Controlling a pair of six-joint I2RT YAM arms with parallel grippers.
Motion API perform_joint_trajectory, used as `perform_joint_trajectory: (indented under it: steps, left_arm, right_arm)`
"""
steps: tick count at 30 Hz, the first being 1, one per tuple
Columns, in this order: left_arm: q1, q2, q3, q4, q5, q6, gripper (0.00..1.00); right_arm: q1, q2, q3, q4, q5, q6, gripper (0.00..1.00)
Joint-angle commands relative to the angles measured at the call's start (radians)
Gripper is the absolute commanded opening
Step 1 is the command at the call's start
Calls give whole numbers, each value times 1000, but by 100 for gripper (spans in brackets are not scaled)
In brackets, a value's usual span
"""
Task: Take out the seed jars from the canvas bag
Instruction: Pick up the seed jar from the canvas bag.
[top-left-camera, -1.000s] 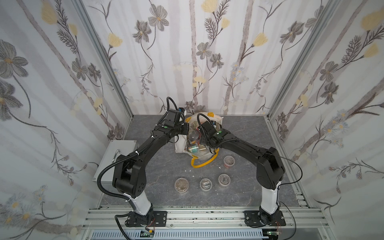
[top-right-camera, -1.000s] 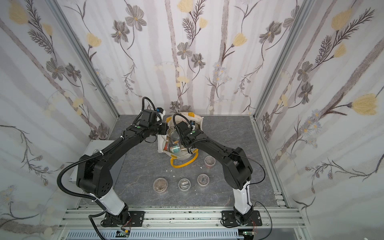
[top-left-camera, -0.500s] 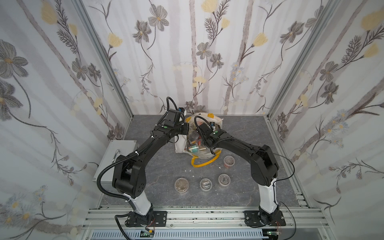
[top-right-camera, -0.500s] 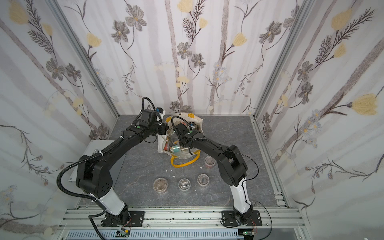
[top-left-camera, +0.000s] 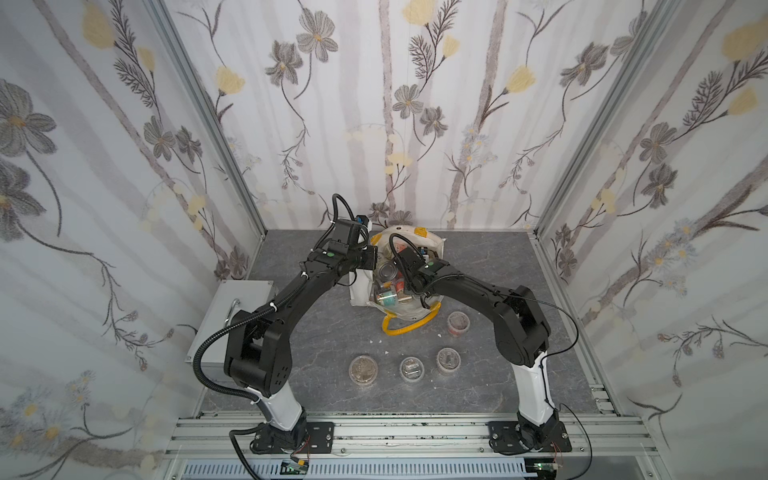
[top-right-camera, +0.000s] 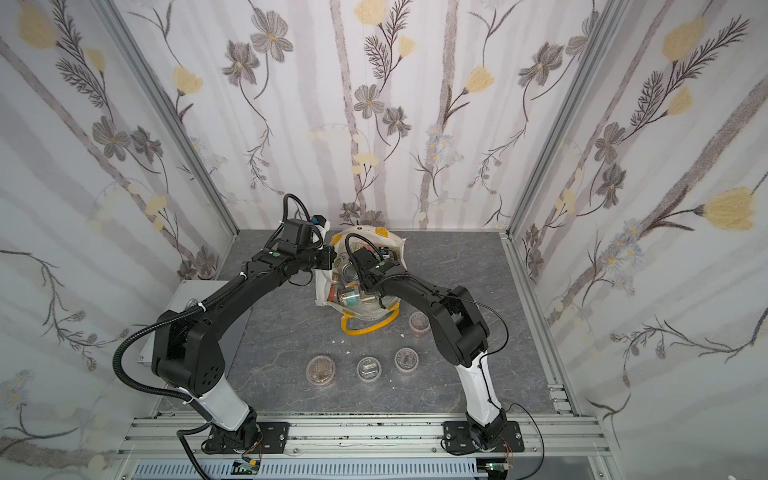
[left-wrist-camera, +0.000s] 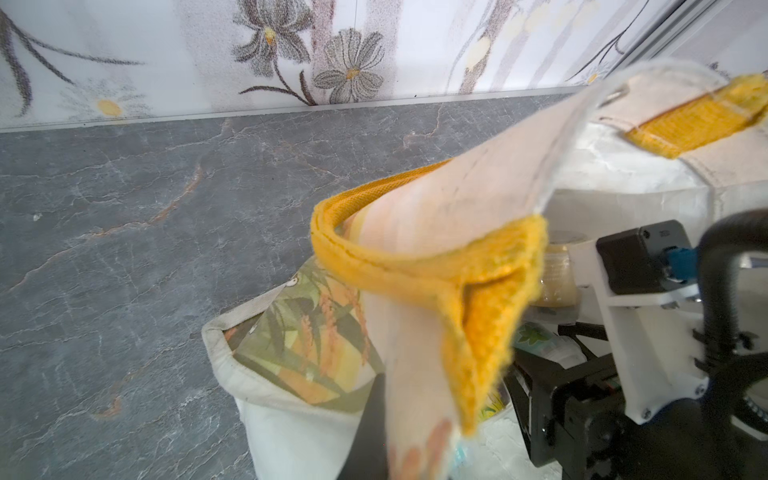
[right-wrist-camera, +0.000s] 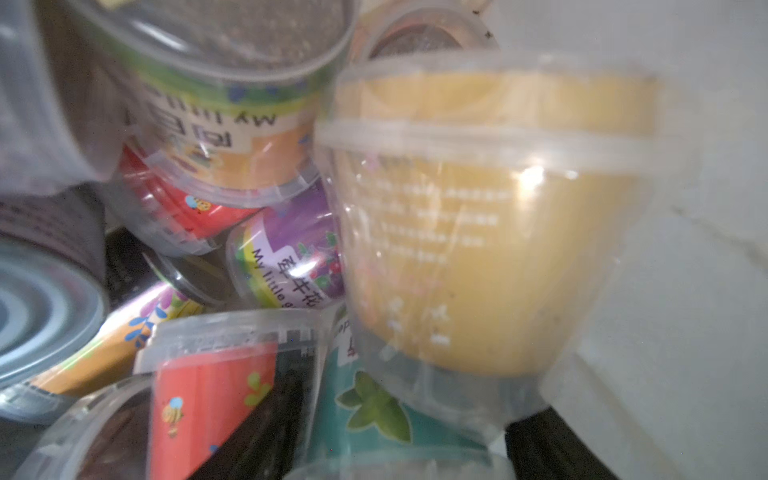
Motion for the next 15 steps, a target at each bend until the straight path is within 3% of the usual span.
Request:
perform_joint_trajectory:
  steps: [1, 9, 15]
  left_arm:
    - [1, -6, 1, 12, 8, 7, 0]
    - [3, -7, -4, 12, 1, 12, 0]
    - [3, -5, -3, 9, 3, 14, 0]
  right_arm:
    - [-2, -46, -9, 15, -32, 10, 64]
    - [0, -157, -19, -19, -141, 5, 60]
    - [3, -261, -12, -46, -348, -33, 59]
